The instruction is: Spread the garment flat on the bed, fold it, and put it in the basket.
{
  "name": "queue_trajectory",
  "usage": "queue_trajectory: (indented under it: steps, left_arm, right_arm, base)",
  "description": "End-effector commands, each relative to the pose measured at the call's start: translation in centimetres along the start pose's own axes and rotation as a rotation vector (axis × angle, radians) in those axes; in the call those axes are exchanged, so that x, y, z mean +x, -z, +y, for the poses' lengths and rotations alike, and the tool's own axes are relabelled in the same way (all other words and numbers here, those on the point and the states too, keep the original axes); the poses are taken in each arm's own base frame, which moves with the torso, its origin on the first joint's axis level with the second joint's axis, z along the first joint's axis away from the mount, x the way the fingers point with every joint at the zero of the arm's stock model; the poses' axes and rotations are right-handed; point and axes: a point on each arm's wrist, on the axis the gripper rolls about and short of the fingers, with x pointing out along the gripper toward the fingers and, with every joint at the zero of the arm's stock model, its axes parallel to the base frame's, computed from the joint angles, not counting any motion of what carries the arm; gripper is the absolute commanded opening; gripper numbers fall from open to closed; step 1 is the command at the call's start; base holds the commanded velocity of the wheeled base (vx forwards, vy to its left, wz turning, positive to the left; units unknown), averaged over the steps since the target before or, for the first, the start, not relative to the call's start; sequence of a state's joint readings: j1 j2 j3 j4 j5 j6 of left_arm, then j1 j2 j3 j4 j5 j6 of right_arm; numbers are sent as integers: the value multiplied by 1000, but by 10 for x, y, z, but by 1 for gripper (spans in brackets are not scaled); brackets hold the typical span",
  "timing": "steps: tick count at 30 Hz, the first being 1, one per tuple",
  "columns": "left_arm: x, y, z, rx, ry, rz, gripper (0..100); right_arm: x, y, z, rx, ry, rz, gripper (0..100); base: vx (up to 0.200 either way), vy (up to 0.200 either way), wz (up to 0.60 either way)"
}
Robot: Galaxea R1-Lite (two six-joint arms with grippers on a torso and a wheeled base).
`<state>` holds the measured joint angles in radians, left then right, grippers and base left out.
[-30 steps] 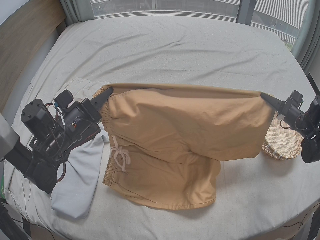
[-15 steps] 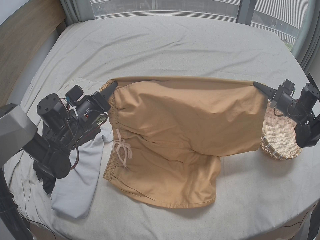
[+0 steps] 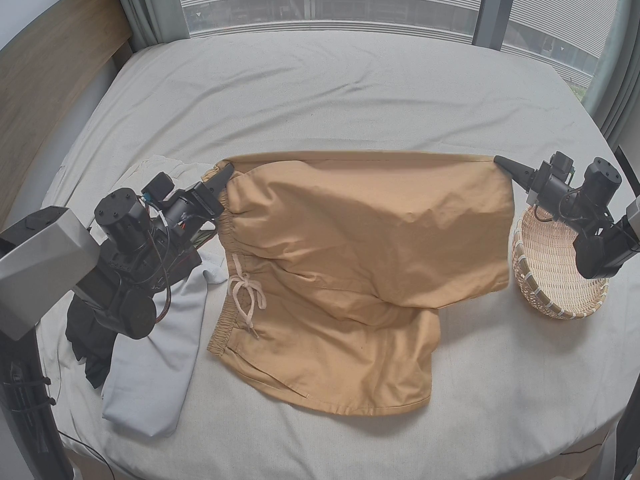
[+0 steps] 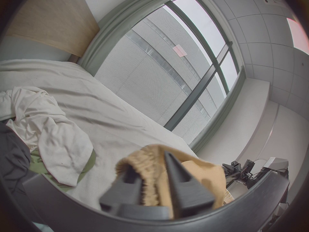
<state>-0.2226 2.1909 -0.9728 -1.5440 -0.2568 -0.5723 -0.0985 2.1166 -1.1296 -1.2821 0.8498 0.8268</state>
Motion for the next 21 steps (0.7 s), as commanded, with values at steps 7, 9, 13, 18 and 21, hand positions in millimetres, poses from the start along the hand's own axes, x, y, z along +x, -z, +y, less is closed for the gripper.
queue_trajectory:
  steps: [7,9,13,18,21]
  left_arm:
    - [0,13,7,-50,-73,98,100]
    - [-5,13,7,-59,-107,123,100]
    - [-14,6,5,-63,-159,138,100]
    - [-31,0,-1,-64,-197,171,100]
    - [-46,0,-5,-44,-213,199,100]
  right_arm:
    - [-2,15,-6,29,42,-3,100]
    - [-6,23,11,38,29,14,100]
    - [-21,45,31,68,33,55,100]
    - [-43,79,43,28,71,128,100]
    - [-56,100,44,-80,113,171,100]
  base:
    - [0,0,0]
    - [0,0,0]
    - [0,0,0]
    - [0,0,0]
    - [0,0,0]
